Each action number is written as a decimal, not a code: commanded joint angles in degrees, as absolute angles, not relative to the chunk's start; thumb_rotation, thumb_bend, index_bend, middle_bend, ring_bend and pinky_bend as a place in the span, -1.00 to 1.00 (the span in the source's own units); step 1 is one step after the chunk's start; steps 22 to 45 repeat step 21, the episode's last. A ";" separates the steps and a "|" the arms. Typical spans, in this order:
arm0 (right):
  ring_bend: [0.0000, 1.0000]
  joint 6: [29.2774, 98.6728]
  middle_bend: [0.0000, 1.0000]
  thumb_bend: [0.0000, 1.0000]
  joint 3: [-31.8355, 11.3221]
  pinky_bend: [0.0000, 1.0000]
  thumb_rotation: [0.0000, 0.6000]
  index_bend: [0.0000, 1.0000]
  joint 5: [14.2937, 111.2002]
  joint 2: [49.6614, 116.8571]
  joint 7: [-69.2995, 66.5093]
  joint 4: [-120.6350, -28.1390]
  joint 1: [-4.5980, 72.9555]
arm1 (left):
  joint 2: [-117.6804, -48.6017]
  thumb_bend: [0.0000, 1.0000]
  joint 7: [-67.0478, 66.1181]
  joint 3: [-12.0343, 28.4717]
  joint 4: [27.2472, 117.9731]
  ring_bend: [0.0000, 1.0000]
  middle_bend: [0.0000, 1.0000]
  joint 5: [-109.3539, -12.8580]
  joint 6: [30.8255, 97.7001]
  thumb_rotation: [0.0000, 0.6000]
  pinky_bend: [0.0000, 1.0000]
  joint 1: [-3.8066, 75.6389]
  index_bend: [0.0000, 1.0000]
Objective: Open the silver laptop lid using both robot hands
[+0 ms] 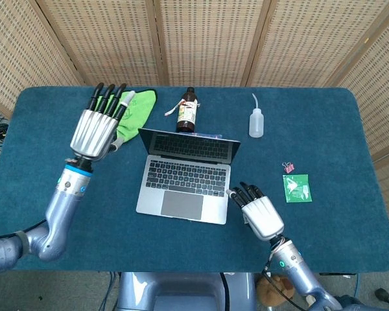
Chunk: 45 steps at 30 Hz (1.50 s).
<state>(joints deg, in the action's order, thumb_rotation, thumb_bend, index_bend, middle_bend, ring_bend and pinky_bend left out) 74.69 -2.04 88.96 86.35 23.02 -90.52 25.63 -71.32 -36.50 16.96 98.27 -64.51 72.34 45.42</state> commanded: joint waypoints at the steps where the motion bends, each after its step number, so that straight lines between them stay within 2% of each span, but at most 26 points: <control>1: -0.98 82.58 -0.83 0.26 -3.06 -0.59 1.00 -0.94 93.66 83.54 15.33 -85.66 23.14 | -66.25 -0.80 -31.43 14.57 104.86 -1.00 -1.00 -64.36 75.75 1.00 -1.00 39.19 -1.00; 5: -1.00 86.49 -0.94 -0.12 -3.16 -0.64 1.00 -1.00 94.25 81.43 10.23 -83.79 21.05 | -62.85 -0.99 -28.34 10.97 107.63 -1.00 -1.00 -65.11 78.52 1.00 -1.00 33.48 -1.00; 8: -1.00 88.84 -0.99 -0.42 -2.96 -0.76 1.00 -1.00 94.30 79.92 8.13 -84.29 19.29 | -62.41 -1.00 -25.11 8.73 107.92 -1.00 -1.00 -66.30 81.01 1.00 -1.00 29.65 -1.00; 10: -1.00 90.54 -1.00 -0.75 -2.62 -0.89 1.00 -1.00 94.16 79.02 7.45 -85.37 17.78 | -62.74 -1.00 -22.07 6.69 107.49 -1.00 -1.00 -68.26 83.16 1.00 -1.00 26.65 -1.00; 12: -1.00 91.91 -1.00 -0.96 -1.62 -0.98 1.00 -1.00 93.97 77.93 6.66 -87.50 15.88 | -63.45 -1.00 -19.65 3.97 106.55 -1.00 -1.00 -71.05 85.18 1.00 -1.00 23.59 -1.00; 13: -1.00 92.30 -1.00 -1.00 -1.16 -1.00 1.00 -1.00 93.98 77.53 6.42 -88.27 15.23 | -63.77 -1.00 -18.96 3.09 106.33 -1.00 -1.00 -71.84 86.13 1.00 -1.00 22.41 -1.00; 21: -1.00 95.36 -1.00 -1.00 3.48 -1.00 1.00 -1.00 94.72 74.92 8.69 -96.55 8.85 | -70.30 -1.00 -9.10 -4.49 98.65 -1.00 -1.00 -82.44 94.05 1.00 -1.00 12.37 -1.00; 45: -1.00 95.36 -1.00 -1.00 3.48 -1.00 1.00 -1.00 94.72 74.92 8.69 -96.55 8.85 | -70.30 -1.00 -9.10 -4.49 98.65 -1.00 -1.00 -82.44 94.05 1.00 -1.00 12.37 -1.00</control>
